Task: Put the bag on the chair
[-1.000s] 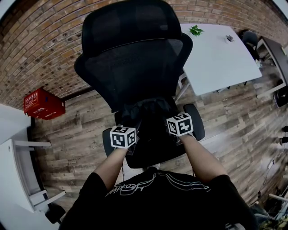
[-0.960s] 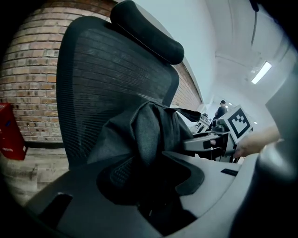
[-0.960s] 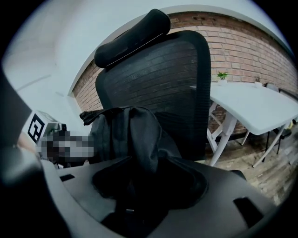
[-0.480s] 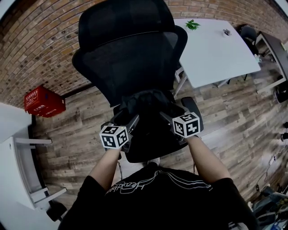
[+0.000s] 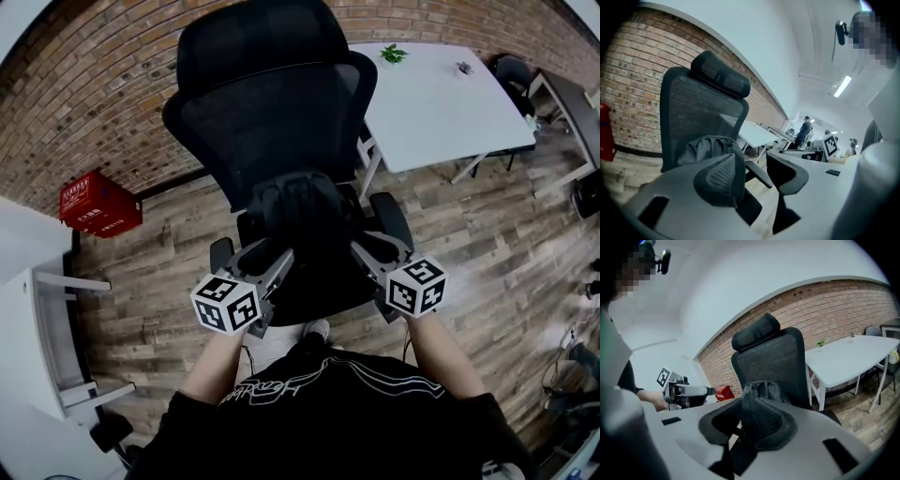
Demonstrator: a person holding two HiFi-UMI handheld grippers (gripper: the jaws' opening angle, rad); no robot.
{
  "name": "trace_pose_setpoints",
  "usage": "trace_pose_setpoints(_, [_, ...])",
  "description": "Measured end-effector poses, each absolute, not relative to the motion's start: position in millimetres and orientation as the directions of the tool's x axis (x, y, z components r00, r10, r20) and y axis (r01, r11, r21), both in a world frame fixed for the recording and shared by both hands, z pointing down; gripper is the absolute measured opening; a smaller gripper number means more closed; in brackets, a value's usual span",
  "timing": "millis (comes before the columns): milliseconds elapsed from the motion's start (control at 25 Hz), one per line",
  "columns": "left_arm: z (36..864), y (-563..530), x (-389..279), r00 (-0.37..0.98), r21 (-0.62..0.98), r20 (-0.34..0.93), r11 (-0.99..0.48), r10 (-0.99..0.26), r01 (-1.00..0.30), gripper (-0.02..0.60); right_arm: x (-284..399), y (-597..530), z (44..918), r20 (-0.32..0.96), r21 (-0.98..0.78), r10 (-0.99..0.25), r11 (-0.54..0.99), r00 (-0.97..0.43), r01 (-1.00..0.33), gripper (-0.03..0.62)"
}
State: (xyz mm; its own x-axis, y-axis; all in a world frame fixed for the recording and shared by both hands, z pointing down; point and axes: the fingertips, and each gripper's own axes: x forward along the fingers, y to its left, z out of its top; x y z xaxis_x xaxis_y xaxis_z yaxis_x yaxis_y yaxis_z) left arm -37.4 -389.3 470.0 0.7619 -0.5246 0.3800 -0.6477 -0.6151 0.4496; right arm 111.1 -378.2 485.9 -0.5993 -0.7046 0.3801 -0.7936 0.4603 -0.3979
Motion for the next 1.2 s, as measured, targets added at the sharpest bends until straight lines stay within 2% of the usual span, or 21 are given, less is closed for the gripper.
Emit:
trace_pose_setpoints(200, [433, -332, -11, 0.824, 0.481, 0.293, -0.670, -0.485, -0.565, 0.104, 118, -332, 447, 0.293, -0.409, -0.719, 0.502, -0.630, -0.762, -0.005])
trace_pose_setpoints(360, [406, -299, 7, 0.849, 0.431, 0.255, -0.731, -0.463, -0.529, 0.055, 129, -300, 427, 0.287, -0.336, -0.735, 0.523, -0.614, -0.783, -0.005])
trace_pose_setpoints(680, [361, -247, 22, 0.880, 0.332, 0.191, -0.815, -0.435, -0.475, 0.046, 127, -243, 371, 0.142, -0.353, -0.722, 0.602, -0.677, -0.716, -0.005])
trace_pose_setpoints(960, [353, -225, 30, 0.887, 0.310, 0.194, -0.832, -0.419, -0.461, 0.046, 118, -216, 359, 0.117, -0.335, -0.696, 0.644, -0.708, -0.688, -0.005])
trace_pose_setpoints(1200, [365, -216, 37, 0.890, 0.319, 0.212, -0.832, -0.403, -0.453, 0.046, 122, -206, 367, 0.139, -0.341, -0.708, 0.622, -0.692, -0.705, -0.005])
